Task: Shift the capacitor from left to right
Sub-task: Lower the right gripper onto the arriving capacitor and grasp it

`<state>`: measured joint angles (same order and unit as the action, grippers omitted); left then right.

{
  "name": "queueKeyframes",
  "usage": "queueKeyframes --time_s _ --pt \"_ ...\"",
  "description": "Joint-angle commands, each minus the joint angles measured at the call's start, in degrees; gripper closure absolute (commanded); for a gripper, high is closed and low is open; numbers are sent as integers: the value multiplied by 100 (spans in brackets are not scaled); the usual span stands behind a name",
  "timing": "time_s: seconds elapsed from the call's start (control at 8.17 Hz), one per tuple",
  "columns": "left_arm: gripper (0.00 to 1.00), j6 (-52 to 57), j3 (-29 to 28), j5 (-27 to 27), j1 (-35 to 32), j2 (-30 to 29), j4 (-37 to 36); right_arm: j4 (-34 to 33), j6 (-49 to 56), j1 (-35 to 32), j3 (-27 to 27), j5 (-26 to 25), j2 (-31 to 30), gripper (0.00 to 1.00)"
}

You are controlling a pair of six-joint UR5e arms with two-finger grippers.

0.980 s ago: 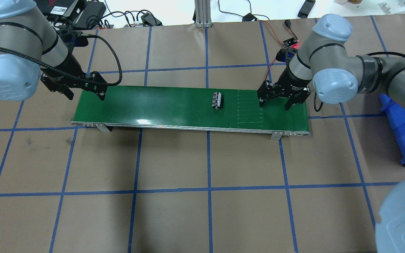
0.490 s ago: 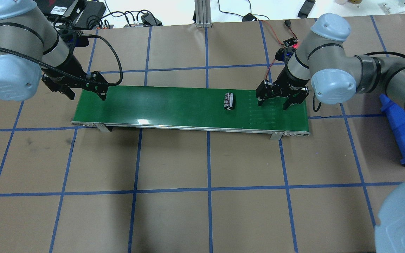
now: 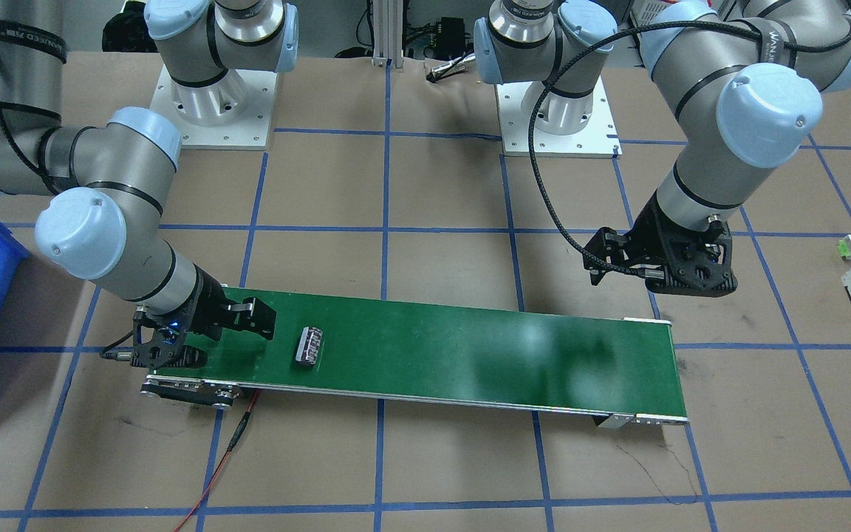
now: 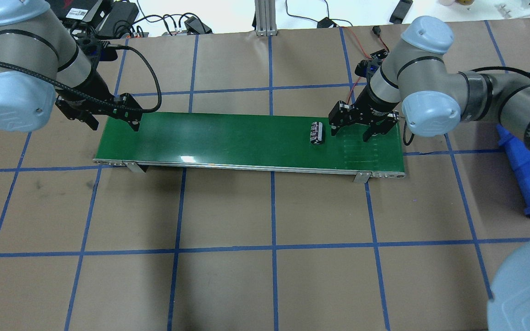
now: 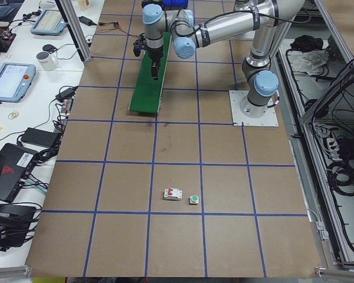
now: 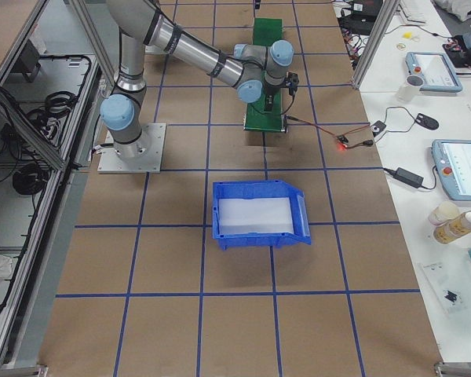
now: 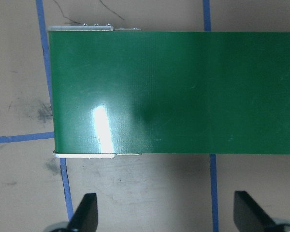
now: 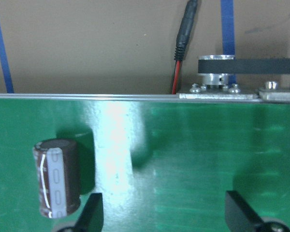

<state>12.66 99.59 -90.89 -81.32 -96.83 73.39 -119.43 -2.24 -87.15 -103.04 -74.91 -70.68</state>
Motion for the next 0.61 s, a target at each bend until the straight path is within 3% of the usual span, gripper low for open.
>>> queueKeyframes --time_s 0.0,0.24,0.49 --pt "0 43 -1 -8 -15 15 8 -98 -259 -153 21 20 36 11" --pt "0 61 -1 -8 -15 7 0 -98 -260 -162 21 -58 63 12" --pt "0 52 -1 -8 -15 7 0 -98 -190 -162 21 -207 72 21"
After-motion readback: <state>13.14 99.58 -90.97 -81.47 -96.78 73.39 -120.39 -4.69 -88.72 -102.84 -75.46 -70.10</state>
